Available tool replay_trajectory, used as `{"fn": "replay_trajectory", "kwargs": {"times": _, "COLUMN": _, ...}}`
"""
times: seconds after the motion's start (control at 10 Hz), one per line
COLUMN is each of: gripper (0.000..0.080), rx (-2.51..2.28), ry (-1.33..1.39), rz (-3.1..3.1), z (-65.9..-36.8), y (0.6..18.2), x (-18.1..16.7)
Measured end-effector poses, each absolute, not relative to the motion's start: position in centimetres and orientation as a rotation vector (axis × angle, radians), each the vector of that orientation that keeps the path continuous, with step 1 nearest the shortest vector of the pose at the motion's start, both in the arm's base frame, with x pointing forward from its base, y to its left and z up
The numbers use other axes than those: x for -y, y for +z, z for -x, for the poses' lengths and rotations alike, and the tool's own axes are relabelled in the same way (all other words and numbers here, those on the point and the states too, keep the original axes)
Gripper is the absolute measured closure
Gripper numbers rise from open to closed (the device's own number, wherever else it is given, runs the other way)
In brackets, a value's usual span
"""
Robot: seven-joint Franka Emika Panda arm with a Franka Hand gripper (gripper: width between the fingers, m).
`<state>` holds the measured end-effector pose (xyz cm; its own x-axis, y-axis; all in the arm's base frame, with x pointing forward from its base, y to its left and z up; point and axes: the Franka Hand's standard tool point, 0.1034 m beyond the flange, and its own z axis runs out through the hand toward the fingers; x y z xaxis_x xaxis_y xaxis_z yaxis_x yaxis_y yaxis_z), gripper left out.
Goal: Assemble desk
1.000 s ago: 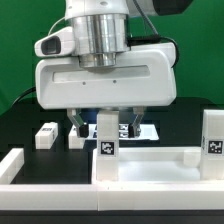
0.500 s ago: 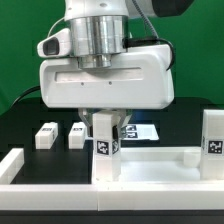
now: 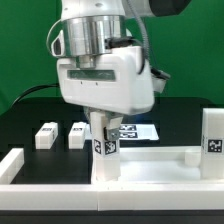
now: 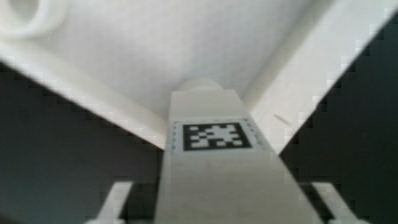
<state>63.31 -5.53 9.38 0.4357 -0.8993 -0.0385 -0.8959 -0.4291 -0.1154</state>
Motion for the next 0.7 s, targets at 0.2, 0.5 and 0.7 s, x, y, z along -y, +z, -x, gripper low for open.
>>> {"fn": "replay_trajectory", "kwargs": {"times": 0.2, "gripper": 0.0509, "rx": -1.928, "ry": 0.046, "rz": 2.268, "z": -63.15, "y": 9.44, "x": 5.34}}
{"fn": "replay_trajectory", "kwargs": {"times": 0.5, "gripper": 0.0509, "rx": -2.326, "ry": 0.119, "rz": 1.787, "z": -63.45, "y": 9.27, "x": 5.0}}
{"fn": "replay_trajectory", "kwargs": {"times": 0.7, "gripper": 0.0509, "rx": -2.371, "ry": 0.116, "rz": 1.737, "z": -63.42, "y": 9.27, "x": 5.03}}
